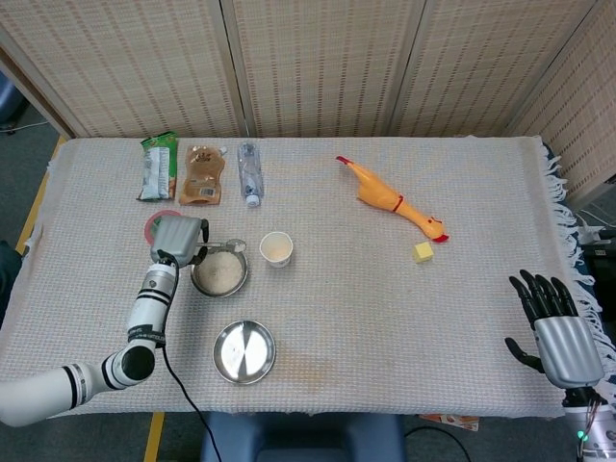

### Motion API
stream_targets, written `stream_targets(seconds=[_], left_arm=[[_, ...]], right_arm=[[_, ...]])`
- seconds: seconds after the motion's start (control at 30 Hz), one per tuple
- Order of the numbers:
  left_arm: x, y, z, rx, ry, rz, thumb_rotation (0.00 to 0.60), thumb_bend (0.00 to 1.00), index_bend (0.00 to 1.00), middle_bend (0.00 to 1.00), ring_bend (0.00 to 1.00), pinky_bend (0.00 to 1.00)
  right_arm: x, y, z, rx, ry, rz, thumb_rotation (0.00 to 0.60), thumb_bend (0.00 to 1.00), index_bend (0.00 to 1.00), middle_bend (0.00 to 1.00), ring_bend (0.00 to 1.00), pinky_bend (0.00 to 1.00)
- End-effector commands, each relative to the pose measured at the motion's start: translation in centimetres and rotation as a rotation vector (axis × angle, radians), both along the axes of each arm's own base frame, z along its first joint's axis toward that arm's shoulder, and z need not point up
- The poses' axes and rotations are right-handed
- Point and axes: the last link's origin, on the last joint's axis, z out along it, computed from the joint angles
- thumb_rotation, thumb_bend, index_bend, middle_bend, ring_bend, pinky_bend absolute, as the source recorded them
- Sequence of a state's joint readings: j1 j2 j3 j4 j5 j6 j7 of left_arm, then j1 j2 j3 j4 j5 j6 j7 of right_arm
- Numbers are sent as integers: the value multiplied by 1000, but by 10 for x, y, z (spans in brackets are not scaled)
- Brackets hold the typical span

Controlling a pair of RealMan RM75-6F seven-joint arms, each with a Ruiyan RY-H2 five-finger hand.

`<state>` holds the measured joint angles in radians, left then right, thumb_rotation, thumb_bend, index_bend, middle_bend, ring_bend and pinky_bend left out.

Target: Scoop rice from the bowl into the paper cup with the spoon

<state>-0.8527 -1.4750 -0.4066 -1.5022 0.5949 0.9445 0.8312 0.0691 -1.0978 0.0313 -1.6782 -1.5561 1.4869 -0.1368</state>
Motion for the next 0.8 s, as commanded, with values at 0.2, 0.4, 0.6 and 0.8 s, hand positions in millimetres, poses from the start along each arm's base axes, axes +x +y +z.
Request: stream_targets(seconds=[0.2, 0.4, 0.6, 0.8], left_arm=[[30, 8, -14, -28, 3, -17, 600, 391, 647, 1000, 1000, 1000], [40, 12, -27, -34, 39, -28, 600, 390, 642, 1000, 1000, 1000], [50, 10, -36, 6, 89, -88, 600, 389, 642, 1000, 1000, 1000], [45, 2, -52, 57, 203, -202, 600, 389, 641, 1000, 1000, 1000]], right_arm=[[-3, -3, 3, 8, -19, -12, 600, 142, 0, 0, 0, 0], [-4, -5, 3, 22, -30, -15, 600, 141, 0, 0, 0, 0], [-6, -6, 5, 30, -40, -19, 600, 142, 0, 0, 0, 0], [-5, -5, 5, 46, -60, -18, 600, 142, 0, 0, 0, 0]])
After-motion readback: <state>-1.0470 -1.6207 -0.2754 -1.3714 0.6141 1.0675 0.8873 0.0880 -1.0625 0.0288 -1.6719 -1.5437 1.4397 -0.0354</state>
